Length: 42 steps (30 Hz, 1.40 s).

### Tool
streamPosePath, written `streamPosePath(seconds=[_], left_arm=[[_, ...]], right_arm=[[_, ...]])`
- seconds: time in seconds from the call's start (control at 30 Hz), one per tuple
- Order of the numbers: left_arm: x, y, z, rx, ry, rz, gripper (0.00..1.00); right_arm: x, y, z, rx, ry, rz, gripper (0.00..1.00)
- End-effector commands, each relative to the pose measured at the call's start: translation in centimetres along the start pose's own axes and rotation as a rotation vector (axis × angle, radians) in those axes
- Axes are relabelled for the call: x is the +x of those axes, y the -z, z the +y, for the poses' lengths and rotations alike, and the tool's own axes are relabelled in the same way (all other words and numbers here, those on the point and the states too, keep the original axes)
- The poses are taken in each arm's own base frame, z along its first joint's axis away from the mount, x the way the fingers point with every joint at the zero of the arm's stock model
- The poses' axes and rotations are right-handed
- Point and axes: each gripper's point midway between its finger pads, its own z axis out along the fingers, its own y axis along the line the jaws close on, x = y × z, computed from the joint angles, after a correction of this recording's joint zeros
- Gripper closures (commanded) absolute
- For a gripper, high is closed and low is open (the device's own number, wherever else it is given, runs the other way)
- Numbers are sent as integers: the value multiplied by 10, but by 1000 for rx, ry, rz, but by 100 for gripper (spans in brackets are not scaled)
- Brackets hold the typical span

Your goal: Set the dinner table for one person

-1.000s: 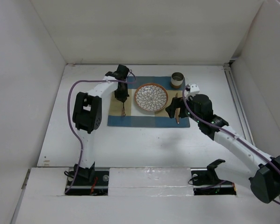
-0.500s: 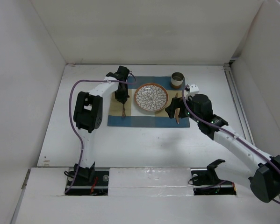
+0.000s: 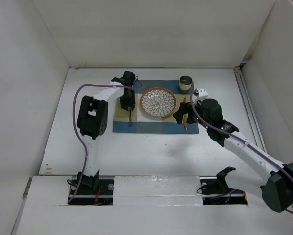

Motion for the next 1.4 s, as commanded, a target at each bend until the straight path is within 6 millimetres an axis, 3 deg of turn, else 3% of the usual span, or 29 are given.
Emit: streamPosePath(seconds=[0.0,0.1,0.13,0.23,0.3,0.33,0.37,0.47,0.53,0.57,0.6,0.63,0.67,0.73,0.77,0.8,0.83,0.9,0.97,1.0,1.03,1.07,1.1,1.17,1.23,1.27,1.3,1.37], left_arm=[[3,8,-1,11,11,2,71],[-2,16,-1,9,21,-21,61],[0,14,3,-10,21,-19,50],[-9,32,7,-37,43,-69,36],[-14,50,12,-53,55,-112,23],[-18,57,13,-60,70,-136,6],[-19,63,22,-106,83,-159,0],[-24,86,37,-176,113,-218,0],[-31,107,43,-201,141,-268,0],[-34,117,45,-205,157,-296,0],[-32,125,52,-231,175,-316,0],[-36,153,54,-215,222,-384,0],[-40,168,62,-213,264,-436,0],[-42,198,77,-214,342,-541,0],[-41,239,86,-175,381,-636,0],[-42,259,88,-147,400,-700,0],[-32,291,99,-135,441,-786,0],[-22,319,109,-105,481,-858,0],[-8,338,120,-105,503,-908,0],[4,359,127,-84,530,-957,0],[12,367,130,-73,535,-972,0],[22,369,139,-95,554,-979,0],[34,388,144,-60,571,-1029,0],[53,390,156,-74,592,-1045,0],[74,406,166,-34,626,-1108,0],[82,406,169,-30,628,-1113,0],[89,399,172,-34,642,-1112,0],[99,405,177,-7,655,-1148,0]], right_arm=[[-11,-1,1,-7,6,-41,0],[-11,-1,1,-7,6,-41,0],[-11,-1,2,-16,6,-38,0],[-13,1,3,-18,7,-47,0],[-17,4,4,-23,8,-62,0],[-23,9,7,-27,8,-73,0],[-19,9,3,-9,7,-57,0],[-40,23,5,12,-2,-97,0],[-42,35,-3,71,-5,-77,0],[-60,48,-1,85,-5,-115,0],[-54,58,-9,132,-6,-72,0],[-60,69,-20,208,-6,-85,0],[-84,90,-18,228,-10,-142,0],[-86,121,-34,337,2,-124,0],[-93,136,-36,361,0,-142,0],[-114,164,-32,364,-11,-215,0],[-111,183,-39,409,-10,-208,0],[-128,219,-36,407,-25,-288,0],[-129,256,-35,401,-26,-338,0],[-132,270,-34,392,-32,-365,0],[-141,297,-32,384,-38,-433,0],[-137,309,-33,383,-39,-435,0],[-138,320,-33,387,-44,-455,0],[-141,351,-33,379,-60,-520,0],[-135,366,-35,382,-65,-538,0],[-135,378,-38,387,-77,-577,0],[-133,383,-38,385,-71,-588,0],[-134,390,-40,391,-78,-609,0]])
